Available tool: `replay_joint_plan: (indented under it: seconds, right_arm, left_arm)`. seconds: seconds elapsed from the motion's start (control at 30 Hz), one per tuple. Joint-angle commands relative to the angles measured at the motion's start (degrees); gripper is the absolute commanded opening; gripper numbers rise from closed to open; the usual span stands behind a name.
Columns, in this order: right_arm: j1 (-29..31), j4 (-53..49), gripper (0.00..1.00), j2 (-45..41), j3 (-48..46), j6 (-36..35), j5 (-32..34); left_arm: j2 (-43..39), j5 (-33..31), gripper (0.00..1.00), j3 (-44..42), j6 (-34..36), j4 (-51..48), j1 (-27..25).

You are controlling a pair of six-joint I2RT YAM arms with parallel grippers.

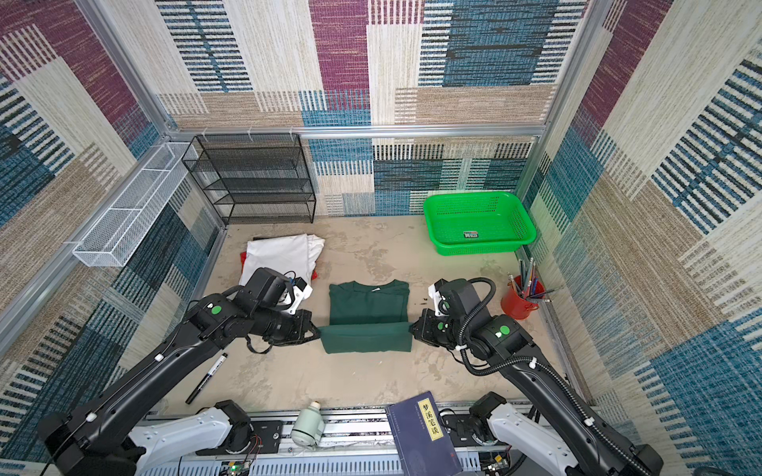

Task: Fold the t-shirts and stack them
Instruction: 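Fold the lifted near end over toward the far end with both grippers, then lay the fold down at the far edge and open both grippers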

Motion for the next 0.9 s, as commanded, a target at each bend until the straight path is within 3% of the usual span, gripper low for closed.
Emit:
replay_joint_plan:
  seconds: [0.0,0.2,0.87]
  right_arm:
    - [-0.22,2.38,0.00,2.82,0.80,0.47,4.13]
    - [-2.46,6.34,0.00,8.23,4.04,-1.22,7.71]
    - [-11.31,18.18,0.00,27.41,11.75,-9.80,2.88]
  left_arm:
    - [4.27,-4.03,0.00,3.67,0.80,-0.51,0.86]
    - [11.67,-3.65,0.00,8.66,1.98,1.58,4.11]
    - [31.25,2.20,0.00,22.53,8.09,3.46,12.94]
